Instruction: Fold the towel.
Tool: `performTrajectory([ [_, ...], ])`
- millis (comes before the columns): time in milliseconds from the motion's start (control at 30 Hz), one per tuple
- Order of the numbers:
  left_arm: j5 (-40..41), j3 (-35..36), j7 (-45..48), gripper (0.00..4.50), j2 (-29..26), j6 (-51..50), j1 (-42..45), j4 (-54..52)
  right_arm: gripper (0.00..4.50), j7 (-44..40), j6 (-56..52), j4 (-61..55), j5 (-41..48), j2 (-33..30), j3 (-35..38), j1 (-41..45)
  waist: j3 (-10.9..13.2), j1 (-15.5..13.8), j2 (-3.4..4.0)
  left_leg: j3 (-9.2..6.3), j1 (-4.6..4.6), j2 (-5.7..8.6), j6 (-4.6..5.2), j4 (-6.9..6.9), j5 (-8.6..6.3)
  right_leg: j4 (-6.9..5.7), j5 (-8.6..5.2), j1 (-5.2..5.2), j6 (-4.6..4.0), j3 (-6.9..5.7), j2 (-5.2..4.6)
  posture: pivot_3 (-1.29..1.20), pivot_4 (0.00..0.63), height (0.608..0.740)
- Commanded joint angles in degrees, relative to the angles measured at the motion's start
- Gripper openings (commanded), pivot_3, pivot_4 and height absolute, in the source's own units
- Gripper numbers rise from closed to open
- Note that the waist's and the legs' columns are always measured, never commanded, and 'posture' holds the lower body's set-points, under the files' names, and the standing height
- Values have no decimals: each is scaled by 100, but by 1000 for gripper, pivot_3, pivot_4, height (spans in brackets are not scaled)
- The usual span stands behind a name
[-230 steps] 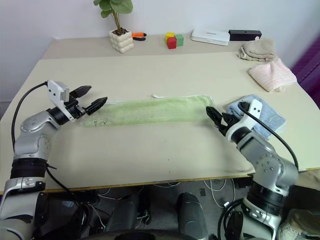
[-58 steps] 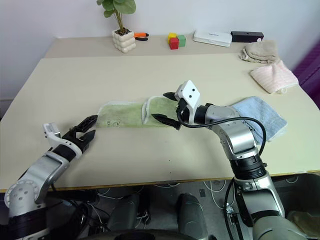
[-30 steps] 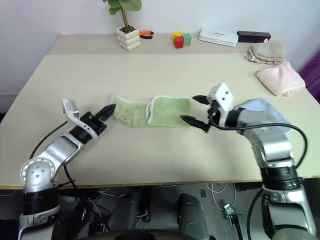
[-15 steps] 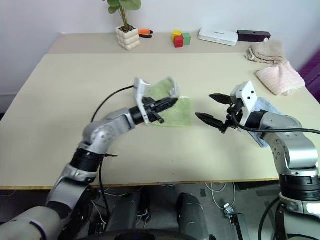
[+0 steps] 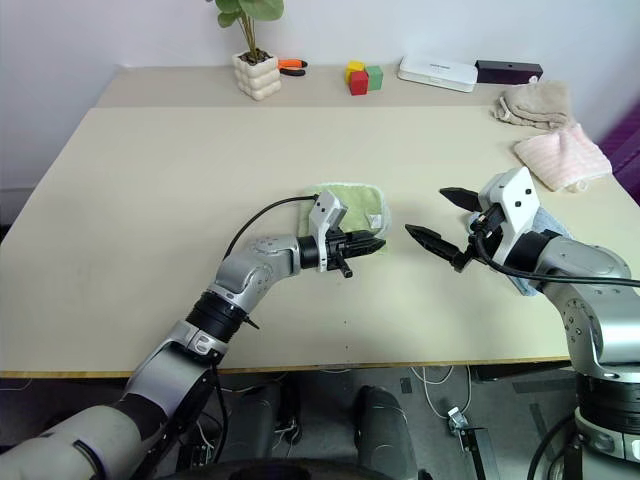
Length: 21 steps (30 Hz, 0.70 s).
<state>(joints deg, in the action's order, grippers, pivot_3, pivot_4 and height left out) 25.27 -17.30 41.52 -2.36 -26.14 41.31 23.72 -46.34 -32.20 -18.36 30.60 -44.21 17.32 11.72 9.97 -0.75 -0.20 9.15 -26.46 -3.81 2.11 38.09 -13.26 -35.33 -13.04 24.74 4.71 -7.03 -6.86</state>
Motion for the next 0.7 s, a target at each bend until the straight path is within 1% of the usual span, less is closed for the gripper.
performTrajectory([
  [33, -59, 87, 277, 2894, -11, -41, 20, -333, 4500, 63, 61, -91, 47, -4, 8, 185, 0, 5, 0, 0, 0, 0, 0, 1, 0, 0, 0, 0, 0, 0, 0, 0, 150, 740],
  [100, -33, 95, 418, 3994, -66, -123, -72, -577, 4500, 79, 96, 36, 27, 33, -76, 338, 0, 7, 1, 0, 1, 0, 0, 1, 0, -4, 1, 0, 2, 0, 0, 0, 150, 740],
  [133, 10, 106, 503, 4442, -96, -198, -112, -705, 4500, 82, 111, 89, 20, 48, -109, 402, 0, 8, 1, 0, 1, 0, 0, 2, 0, -4, 3, 0, 5, 0, 0, 0, 150, 740],
  [200, -59, 69, 661, 4480, -231, -119, -212, -1013, 4500, 108, 171, 240, -20, 99, -171, 565, -1, 11, 1, 0, 1, 0, 0, 2, 1, -6, 4, 0, 8, 0, 0, 0, 150, 740],
  [300, 27, 221, 731, 4480, -310, -182, -312, -1332, 4500, 158, 235, 522, -26, 177, -186, 802, -1, 2, 2, 0, 2, 0, 0, 3, 1, -9, 6, 0, 10, 0, 0, 0, 150, 740],
  [400, 365, 392, 1129, 4480, -578, -284, -543, -2049, 4500, 392, 350, 991, -124, 346, -187, 1284, 0, 20, 4, 1, 2, 1, 0, 8, 1, -14, 9, 0, 16, 2, 0, 0, 150, 740],
  [467, 494, 528, 1184, 4480, -663, -343, -606, -2299, 4500, 495, 400, 1190, -155, 442, -212, 1504, 0, 11, 7, 2, 3, 0, -1, 8, 2, -18, 9, 0, 16, 1, 0, 0, 150, 740],
  [533, 423, 808, 892, 4480, -612, -163, -517, -2179, 4500, 678, 360, 1329, -99, 619, -219, 1712, -1, 4, 7, 1, 4, 0, -4, 9, 5, -22, 10, -2, 18, 1, 0, 0, 150, 740],
  [633, 353, 1620, -108, 4480, -339, 188, -107, -1412, 4500, 1164, 320, 1359, -143, 1081, -330, 1896, -1, 4, 6, -1, 5, 1, -2, 15, 5, -24, 11, -6, 19, -1, 1, 0, 150, 740],
  [700, 278, 1922, -564, 3945, -252, 331, 69, -1046, 4500, 1709, 311, 1339, -238, 1553, -402, 1973, -1, 18, 6, -1, 5, 1, -1, 18, 5, -26, 16, -7, 27, 0, 1, 0, 150, 740],
])
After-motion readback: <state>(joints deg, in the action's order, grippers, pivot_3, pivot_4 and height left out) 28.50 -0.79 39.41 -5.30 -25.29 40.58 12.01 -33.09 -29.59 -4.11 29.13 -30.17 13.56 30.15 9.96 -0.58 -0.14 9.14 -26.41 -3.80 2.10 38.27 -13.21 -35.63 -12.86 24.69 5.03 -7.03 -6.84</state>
